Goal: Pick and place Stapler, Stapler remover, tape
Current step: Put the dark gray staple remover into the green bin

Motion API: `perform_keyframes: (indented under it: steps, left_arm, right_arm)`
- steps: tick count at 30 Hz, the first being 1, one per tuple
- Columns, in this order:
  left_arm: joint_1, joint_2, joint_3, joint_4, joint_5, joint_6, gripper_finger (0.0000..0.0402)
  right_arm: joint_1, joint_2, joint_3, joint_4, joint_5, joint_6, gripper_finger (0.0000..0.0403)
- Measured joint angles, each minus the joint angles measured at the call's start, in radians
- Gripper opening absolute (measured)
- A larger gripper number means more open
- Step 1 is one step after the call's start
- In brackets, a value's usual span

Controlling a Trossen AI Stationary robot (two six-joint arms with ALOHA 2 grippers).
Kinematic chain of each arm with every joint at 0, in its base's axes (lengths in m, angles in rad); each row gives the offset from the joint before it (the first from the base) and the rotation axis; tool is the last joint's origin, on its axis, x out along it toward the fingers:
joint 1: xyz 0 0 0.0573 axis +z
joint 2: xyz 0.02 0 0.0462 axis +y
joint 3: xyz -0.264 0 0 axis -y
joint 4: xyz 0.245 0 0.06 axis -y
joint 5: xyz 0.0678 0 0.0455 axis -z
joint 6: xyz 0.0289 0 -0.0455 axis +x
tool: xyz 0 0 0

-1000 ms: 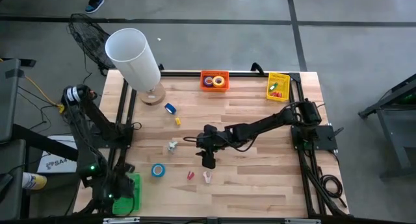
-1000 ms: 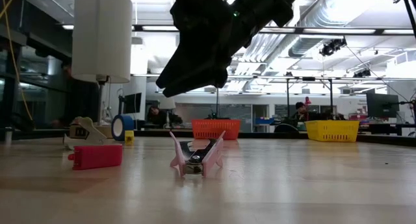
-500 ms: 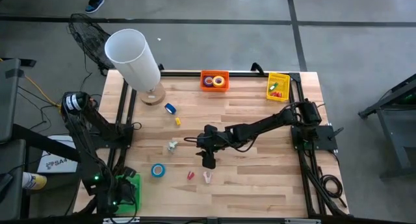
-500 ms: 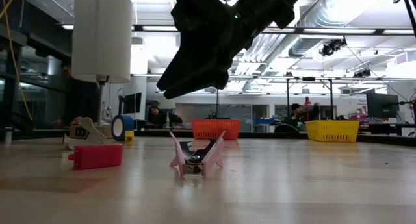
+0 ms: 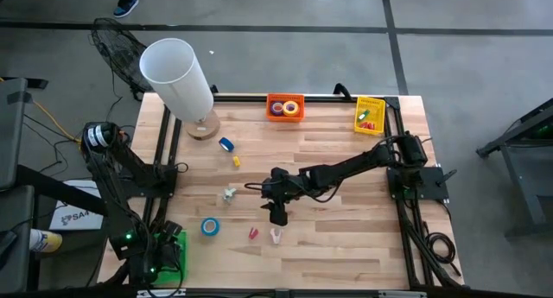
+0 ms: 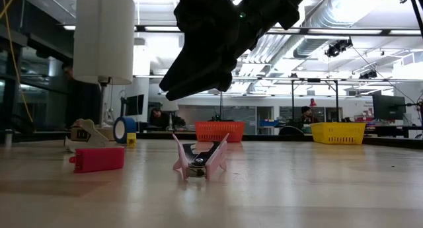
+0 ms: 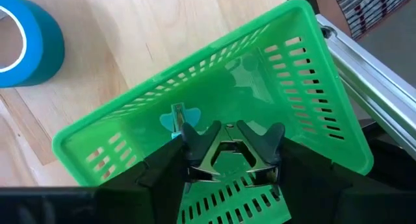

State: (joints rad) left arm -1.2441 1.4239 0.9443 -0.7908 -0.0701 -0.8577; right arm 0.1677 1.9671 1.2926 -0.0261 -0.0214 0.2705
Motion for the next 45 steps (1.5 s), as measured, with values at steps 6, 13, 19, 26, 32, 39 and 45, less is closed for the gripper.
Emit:
perform_keyframes:
  steps: [6,13,19,26,32,39,45]
  left_arm:
    - [0.0,0.0,0.0,-0.001,-0.003,0.018,0.0211]
    - [0.0,-0.004,0.0,0.016,0.02,0.011,0.0212]
    - [0.001,-0.045,0.001,0.012,0.033,0.012,0.0212]
    - [0.004,-0.05,0.001,0.016,0.009,0.215,0.0208]
    - [0.004,-0.05,0.001,0.015,0.001,0.268,0.0198]
    - [0.004,-0.049,0.001,0.006,0.004,0.245,0.0175]
    - [0.014,-0.049,0.001,0.004,0.024,0.213,0.0205]
  right_arm:
    - [0.0,0.0,0.0,-0.001,-0.012,0.001,0.0156]
    - [0.0,0.0,0.0,-0.003,-0.012,0.0,0.0156]
    - [0.0,0.0,0.0,-0.004,-0.012,-0.001,0.0157]
    - [0.0,0.0,0.0,-0.008,-0.012,-0.001,0.0158]
    - [0.0,0.0,0.0,-0.018,-0.002,-0.001,0.0157]
    - [0.0,0.0,0.0,-0.022,0.004,-0.001,0.0156]
    - [0.0,0.0,-0.001,-0.031,0.004,0.0,0.0157]
